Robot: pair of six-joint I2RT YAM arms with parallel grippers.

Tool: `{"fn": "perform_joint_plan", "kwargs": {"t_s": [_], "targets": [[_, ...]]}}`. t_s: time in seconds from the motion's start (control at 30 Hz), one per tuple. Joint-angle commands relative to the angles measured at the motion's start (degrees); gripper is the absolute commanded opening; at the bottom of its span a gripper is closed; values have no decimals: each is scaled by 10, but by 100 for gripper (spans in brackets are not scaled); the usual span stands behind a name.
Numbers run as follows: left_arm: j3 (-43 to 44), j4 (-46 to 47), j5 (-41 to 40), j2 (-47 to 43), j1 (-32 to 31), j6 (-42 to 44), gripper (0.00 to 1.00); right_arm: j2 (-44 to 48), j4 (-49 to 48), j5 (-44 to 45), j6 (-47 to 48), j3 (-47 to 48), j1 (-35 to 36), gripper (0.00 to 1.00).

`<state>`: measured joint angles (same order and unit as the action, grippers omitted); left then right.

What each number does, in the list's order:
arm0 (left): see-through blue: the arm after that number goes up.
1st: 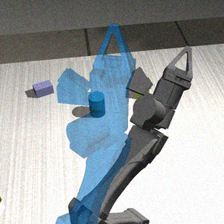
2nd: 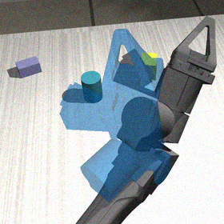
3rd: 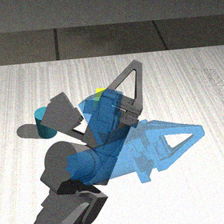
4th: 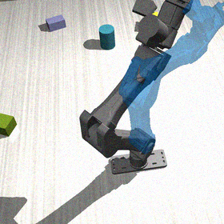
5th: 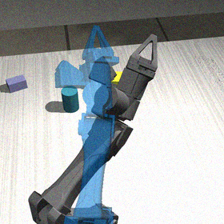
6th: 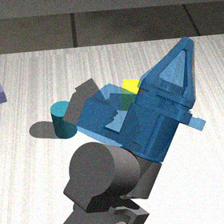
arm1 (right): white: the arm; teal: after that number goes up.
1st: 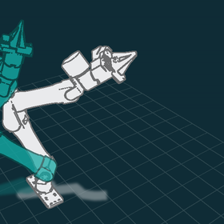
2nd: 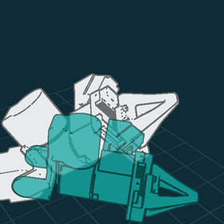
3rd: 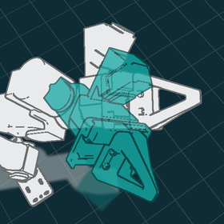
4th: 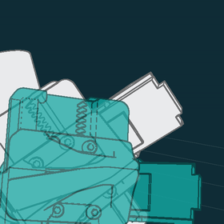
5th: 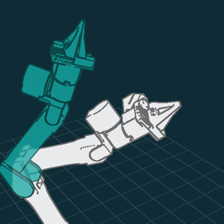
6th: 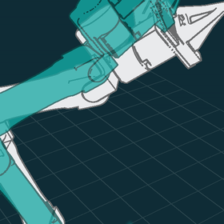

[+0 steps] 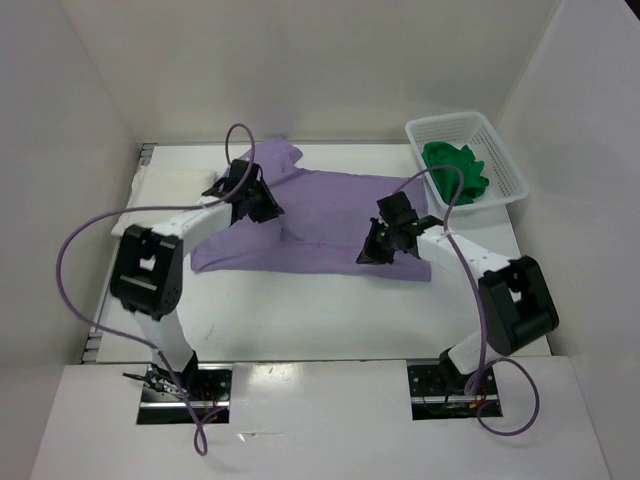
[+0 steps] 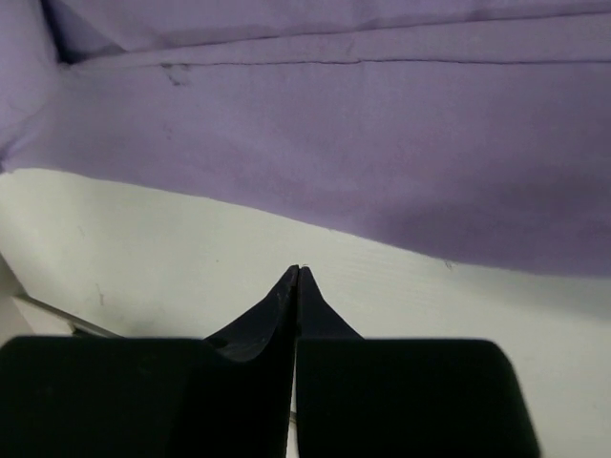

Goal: Fold and stack the t-shirts
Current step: Fold the flattened tshirt in 1/3 of the way

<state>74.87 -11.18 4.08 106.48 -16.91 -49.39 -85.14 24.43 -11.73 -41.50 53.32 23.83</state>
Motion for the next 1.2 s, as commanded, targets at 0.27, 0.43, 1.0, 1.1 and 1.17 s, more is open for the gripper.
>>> {"fn": "perform_joint_plan", "kwargs": {"t_s": [0.27, 0.43, 1.0, 1.1, 1.17], "targets": [[-227, 9, 13, -121, -8, 32, 17, -166, -51, 49, 16, 132, 70, 0], [-200, 4, -26, -83, -8, 37, 17, -210, -49, 72, 16, 118, 75, 0], [-354, -91, 113, -154, -38, 20, 17, -80, 20, 88, -36, -67, 82, 0], [-395, -114, 129, -198, -38, 20, 17, -63, 39, 68, -36, -88, 88, 0], [-416, -135, 135, -236, -44, 5, 17, -55, 39, 46, -41, -99, 99, 0]]}}
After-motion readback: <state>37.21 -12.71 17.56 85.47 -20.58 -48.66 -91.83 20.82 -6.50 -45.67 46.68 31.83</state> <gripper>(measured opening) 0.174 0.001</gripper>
